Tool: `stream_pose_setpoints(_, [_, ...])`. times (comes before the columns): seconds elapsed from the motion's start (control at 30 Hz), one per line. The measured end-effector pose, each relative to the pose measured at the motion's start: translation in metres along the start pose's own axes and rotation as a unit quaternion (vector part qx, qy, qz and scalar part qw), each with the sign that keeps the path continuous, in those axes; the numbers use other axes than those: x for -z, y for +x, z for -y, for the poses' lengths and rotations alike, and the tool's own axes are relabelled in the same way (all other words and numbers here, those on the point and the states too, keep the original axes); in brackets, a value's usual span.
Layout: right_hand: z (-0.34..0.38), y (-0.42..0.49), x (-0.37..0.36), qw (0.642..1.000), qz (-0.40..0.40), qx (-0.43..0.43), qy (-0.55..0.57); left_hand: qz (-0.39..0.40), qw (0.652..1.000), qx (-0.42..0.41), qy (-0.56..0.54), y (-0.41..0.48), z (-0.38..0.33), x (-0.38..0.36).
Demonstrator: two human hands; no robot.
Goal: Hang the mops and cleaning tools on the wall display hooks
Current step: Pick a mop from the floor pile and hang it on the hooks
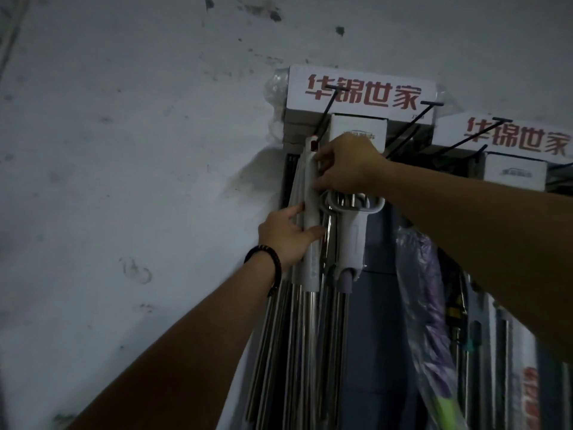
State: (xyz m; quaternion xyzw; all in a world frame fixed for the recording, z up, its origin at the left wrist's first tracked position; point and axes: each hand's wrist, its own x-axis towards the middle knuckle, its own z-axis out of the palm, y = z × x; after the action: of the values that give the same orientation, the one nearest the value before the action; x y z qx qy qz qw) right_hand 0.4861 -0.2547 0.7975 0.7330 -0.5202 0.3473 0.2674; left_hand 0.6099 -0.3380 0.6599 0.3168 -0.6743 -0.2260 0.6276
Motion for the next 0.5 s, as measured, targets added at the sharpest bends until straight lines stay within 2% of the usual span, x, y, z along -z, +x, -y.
stream_pose_setpoints(0.23, [0.004, -0.051, 0.026, 0.997, -0.052, 0.034, 0.046, -0.016, 0.999, 0.041, 0.016, -0.02, -0.01, -0.002])
stream_pose_setpoints(0.4, [-0.003, -0.114, 0.038, 0.997, -0.049, -0.016, 0.062, -0.034, 0.995, 0.06, 0.073, -0.055, -0.004, -0.005])
stream_pose_setpoints(0.5, [-0.02, -0.159, 0.037, 0.992, -0.055, -0.07, 0.087, -0.033, 0.993, 0.039, 0.104, -0.089, 0.004, -0.01])
